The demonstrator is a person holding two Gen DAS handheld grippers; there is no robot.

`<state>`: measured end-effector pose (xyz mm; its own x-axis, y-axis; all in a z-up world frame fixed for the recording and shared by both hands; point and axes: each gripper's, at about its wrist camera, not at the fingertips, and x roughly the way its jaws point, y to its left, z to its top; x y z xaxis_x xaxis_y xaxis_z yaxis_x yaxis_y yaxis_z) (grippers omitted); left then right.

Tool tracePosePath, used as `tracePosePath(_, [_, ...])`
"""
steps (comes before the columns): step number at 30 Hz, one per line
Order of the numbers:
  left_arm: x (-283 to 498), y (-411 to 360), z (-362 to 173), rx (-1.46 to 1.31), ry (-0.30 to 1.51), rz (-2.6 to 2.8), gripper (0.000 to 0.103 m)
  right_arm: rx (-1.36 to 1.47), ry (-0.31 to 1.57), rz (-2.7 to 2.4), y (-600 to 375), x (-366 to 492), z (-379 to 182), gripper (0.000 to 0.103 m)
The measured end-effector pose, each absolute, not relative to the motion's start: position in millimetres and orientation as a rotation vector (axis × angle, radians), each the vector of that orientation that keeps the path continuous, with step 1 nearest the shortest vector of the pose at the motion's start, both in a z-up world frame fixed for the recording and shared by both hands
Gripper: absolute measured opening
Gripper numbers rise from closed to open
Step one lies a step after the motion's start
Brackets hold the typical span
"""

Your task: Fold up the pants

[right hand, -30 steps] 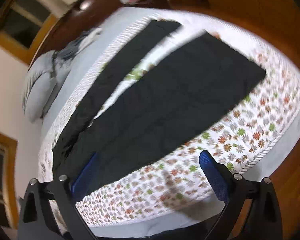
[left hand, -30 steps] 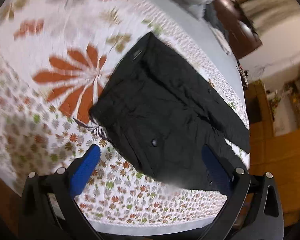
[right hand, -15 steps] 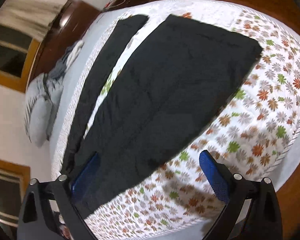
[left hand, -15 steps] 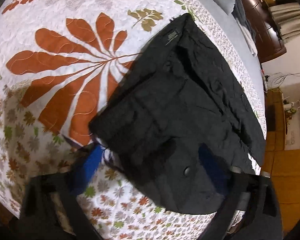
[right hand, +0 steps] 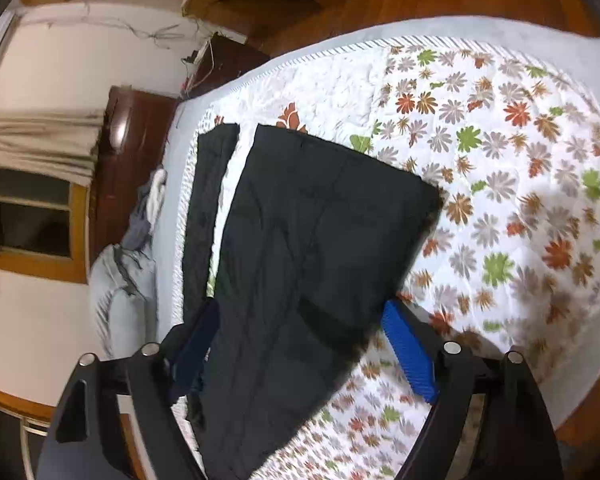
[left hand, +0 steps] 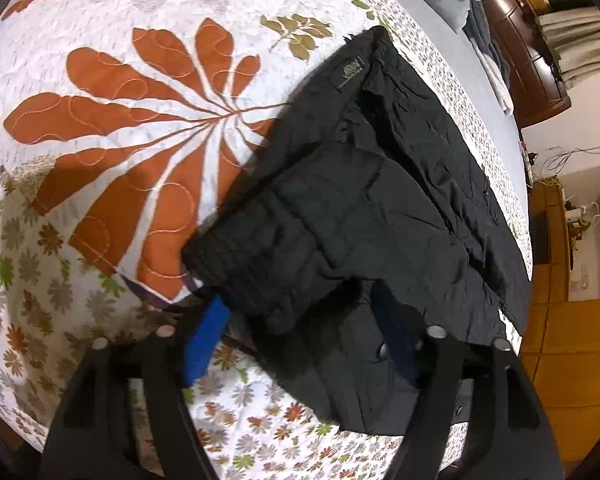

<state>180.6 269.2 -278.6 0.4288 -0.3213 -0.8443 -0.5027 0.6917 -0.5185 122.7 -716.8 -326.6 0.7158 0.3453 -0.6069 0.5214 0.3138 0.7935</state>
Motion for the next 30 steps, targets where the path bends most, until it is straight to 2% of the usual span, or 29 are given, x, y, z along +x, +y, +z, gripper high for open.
tracePosePath(2, [185, 264, -279, -0.836, 1.158, 0.134, 0.088, 1.29, 0.818, -0.141, -718, 127, -329, 0.084])
tracePosePath(5, [191, 253, -277, -0.787, 1.162, 0.185, 0.086, 1.288, 0.798, -0.129, -717, 136, -329, 0.084])
tracePosePath(6, [192, 251, -275, -0.762, 1.166, 0.208, 0.074, 1.28, 0.788, -0.119, -716, 138, -328, 0.076])
tracePosePath(7, [191, 248, -274, -0.713, 1.18, 0.251, 0.068, 1.263, 0.79, -0.112, -715, 140, -327, 0.067])
tracePosePath(9, [187, 249, -272, -0.703, 1.172, 0.262, 0.047, 1.26, 0.804, -0.11, -712, 143, -331, 0.021])
tracePosePath(10, [184, 252, -270, -0.713, 1.166, 0.262, 0.043, 1.262, 0.814, -0.124, -712, 141, -334, 0.014])
tracePosePath(12, [179, 259, -267, -0.76, 1.159, 0.247, 0.031, 1.232, 0.815, -0.126, -709, 138, -332, 0.013])
tracePosePath(15, [176, 264, -255, -0.778, 1.168, 0.251, 0.027, 1.202, 0.805, -0.118, -703, 132, -320, 0.011])
tracePosePath(23, [156, 281, -228, -0.821, 1.209, 0.246, 0.025, 1.132, 0.864, -0.1, -692, 111, -299, 0.011])
tracePosePath(30, [98, 309, -246, -0.863, 1.246, 0.319, 0.025, 1.093, 0.948, -0.062, -671, 87, -305, 0.011])
